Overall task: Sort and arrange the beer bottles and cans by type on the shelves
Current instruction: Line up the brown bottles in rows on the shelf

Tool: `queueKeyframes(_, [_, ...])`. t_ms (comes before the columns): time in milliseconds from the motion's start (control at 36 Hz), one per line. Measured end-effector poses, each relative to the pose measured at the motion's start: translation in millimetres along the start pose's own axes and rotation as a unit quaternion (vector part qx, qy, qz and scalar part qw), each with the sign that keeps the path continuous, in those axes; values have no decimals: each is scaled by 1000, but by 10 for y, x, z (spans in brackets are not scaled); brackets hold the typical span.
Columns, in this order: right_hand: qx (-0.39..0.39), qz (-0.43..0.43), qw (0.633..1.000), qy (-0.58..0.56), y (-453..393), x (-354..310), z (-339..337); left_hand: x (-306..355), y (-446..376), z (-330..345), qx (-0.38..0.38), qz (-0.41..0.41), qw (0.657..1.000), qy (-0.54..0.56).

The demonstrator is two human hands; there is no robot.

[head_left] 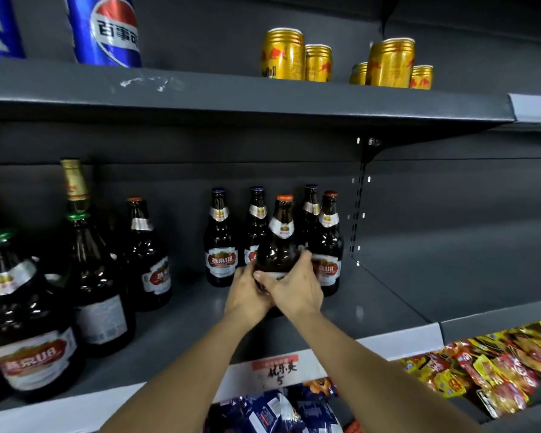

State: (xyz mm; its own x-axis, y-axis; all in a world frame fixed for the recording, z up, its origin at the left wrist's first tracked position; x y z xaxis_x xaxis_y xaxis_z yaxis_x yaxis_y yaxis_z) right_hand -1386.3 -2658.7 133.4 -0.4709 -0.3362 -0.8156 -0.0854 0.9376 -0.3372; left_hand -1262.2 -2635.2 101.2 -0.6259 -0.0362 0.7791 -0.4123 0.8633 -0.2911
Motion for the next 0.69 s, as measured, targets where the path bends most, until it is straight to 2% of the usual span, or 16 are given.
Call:
queueKeyframes(250, [-31,-23,999,31,-98,-72,396,-242,-71,-125,36,-45,998,29])
queueKeyframes(389, [-39,-16,999,30,-215,-21,443,-271,-182,-68,21,-57,998,31])
queueKeyframes(694, [-91,-9,996,-16,-384,175,542,-289,-335,-1,38,-62,995,-65])
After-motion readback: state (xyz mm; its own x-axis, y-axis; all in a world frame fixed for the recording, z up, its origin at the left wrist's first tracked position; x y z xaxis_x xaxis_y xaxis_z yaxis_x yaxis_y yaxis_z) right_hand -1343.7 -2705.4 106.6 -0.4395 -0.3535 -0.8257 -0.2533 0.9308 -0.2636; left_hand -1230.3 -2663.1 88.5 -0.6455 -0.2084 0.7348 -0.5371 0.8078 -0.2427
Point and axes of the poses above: each hand's wrist, its own y-axis away from the middle knuckle, its own z-axis out of the palm, x = y × z, the point moved 7 cm from there along -y, towards the middle knuckle, and after that the axes turned 5 degrees about -y, right-handed, at the moved point
